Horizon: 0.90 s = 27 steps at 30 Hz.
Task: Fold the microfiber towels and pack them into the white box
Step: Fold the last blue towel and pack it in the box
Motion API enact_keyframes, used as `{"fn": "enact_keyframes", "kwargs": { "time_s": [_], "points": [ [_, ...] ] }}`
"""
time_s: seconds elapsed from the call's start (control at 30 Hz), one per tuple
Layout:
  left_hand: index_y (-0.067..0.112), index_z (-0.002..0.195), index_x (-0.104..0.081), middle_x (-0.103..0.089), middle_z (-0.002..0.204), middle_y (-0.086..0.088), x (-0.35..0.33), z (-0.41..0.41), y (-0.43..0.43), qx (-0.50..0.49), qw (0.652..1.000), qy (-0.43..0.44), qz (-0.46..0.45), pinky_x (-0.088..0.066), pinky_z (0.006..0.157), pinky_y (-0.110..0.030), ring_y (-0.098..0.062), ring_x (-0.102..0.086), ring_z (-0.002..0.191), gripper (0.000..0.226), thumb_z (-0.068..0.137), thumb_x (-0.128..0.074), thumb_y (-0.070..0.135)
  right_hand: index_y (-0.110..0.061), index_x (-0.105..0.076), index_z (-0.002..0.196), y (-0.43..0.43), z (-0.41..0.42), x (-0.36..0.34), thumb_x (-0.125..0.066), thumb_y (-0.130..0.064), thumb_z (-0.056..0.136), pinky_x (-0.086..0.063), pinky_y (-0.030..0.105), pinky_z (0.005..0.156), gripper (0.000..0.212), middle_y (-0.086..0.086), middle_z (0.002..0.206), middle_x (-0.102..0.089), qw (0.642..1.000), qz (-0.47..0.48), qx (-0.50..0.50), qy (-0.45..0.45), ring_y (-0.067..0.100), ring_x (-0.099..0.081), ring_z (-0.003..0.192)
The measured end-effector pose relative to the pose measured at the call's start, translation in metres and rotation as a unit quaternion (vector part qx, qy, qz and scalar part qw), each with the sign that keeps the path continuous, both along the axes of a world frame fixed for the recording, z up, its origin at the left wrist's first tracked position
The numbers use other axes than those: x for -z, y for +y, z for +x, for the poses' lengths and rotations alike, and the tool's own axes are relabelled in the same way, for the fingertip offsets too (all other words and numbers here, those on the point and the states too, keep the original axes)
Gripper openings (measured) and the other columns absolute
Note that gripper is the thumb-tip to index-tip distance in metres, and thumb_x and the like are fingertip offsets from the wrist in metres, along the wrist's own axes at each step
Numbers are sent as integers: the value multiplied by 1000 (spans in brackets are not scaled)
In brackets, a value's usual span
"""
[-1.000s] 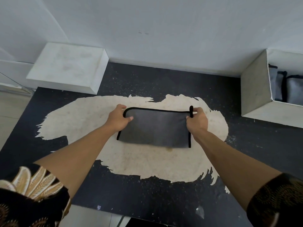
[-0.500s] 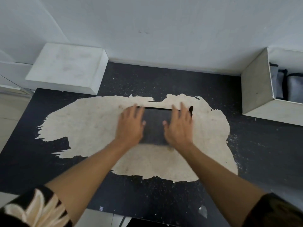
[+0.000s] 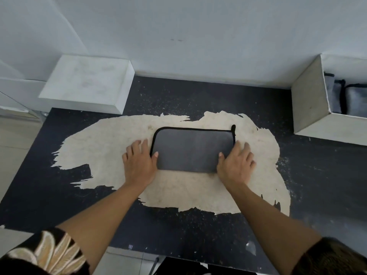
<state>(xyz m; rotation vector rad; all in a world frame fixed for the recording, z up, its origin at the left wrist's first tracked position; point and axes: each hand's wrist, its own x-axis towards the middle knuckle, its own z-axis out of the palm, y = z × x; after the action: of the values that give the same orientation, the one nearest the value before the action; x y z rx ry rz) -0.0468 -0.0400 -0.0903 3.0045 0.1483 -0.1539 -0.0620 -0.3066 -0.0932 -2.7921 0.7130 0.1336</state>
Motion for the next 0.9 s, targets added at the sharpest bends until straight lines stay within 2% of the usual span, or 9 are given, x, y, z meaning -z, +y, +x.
{"fn": "enact_keyframes", "kwargs": {
  "time_s": [0.13, 0.23, 0.37, 0.43, 0.5, 0.57, 0.67, 0.77, 0.9],
  "points": [
    [9, 121, -53, -54, 121, -11, -11, 11, -15, -100, 990, 54, -81, -43, 91, -42, -31, -52, 108, 45, 93, -59, 44, -11, -43, 125, -3, 14, -23, -64, -49, 85, -37, 43, 96, 59, 14, 128, -53, 980, 92, 160, 73, 35, -49, 118],
    [7, 112, -55, -61, 114, -9, -19, 19, -22, -152, 966, 137, -157, -48, 81, -37, -27, -58, 94, 30, 95, -59, 32, -12, -56, 116, -8, 22, -26, -67, -40, 82, -47, 41, 93, 46, 10, 113, -63, 960, 151, 183, 151, 33, -59, 107],
    [11, 85, -54, -65, 108, -10, -32, 23, -23, -167, 940, 260, -142, -49, 71, -30, -21, -56, 77, 13, 93, -56, 21, -8, -59, 83, -29, 14, -36, -67, -22, 83, -49, 30, 61, 16, 7, 79, -59, 939, 255, 179, 144, 24, -58, 69],
    [10, 95, -57, -61, 117, -11, -45, 25, -34, -165, 953, 246, -70, -50, 79, -32, -26, -60, 95, 15, 87, -60, 22, -8, -60, 82, -40, 6, -37, -68, -23, 82, -48, 29, 60, 17, 9, 83, -64, 940, 260, 179, 129, 25, -61, 71],
    [9, 118, -50, -51, 127, -13, -55, 27, -55, -126, 980, 152, -12, -46, 88, -38, -32, -54, 111, 41, 86, -65, 30, -8, -64, 86, -44, 1, -38, -69, -22, 80, -56, 34, 64, 16, 11, 86, -68, 938, 277, 181, 101, 29, -65, 75],
    [10, 119, -52, -55, 122, -11, -61, 33, -89, -62, 990, 103, -75, -46, 86, -38, -33, -57, 111, 41, 88, -63, 35, -10, -66, 88, -44, -1, -37, -66, -18, 79, -59, 38, 71, 12, 11, 87, -69, 942, 287, 159, 75, 31, -67, 79],
    [11, 98, -65, -72, 99, -6, -66, 46, -146, -59, 960, 176, -211, -53, 77, -32, -26, -67, 92, 40, 82, -60, 48, -15, -69, 100, -39, -3, -42, -65, -17, 84, -52, 32, 76, 17, 7, 95, -71, 955, 272, 119, 26, 30, -66, 93],
    [13, 82, -64, -73, 80, -4, -73, 55, -189, -96, 905, 262, -322, -61, 76, -35, -21, -72, 74, 44, 75, -68, 57, -19, -67, 111, -30, -5, -47, -64, -18, 89, -51, 32, 78, 23, 6, 101, -71, 970, 236, 45, -22, 28, -66, 96],
    [16, 79, -70, -75, 87, -5, -80, 66, -216, -104, 880, 340, -313, -61, 78, -37, -24, -72, 78, 34, 60, -82, 41, -22, -67, 119, -23, -9, -49, -60, -17, 91, -48, 31, 73, 29, 3, 108, -70, 977, 194, -65, -65, 25, -65, 94]
  ]
}}
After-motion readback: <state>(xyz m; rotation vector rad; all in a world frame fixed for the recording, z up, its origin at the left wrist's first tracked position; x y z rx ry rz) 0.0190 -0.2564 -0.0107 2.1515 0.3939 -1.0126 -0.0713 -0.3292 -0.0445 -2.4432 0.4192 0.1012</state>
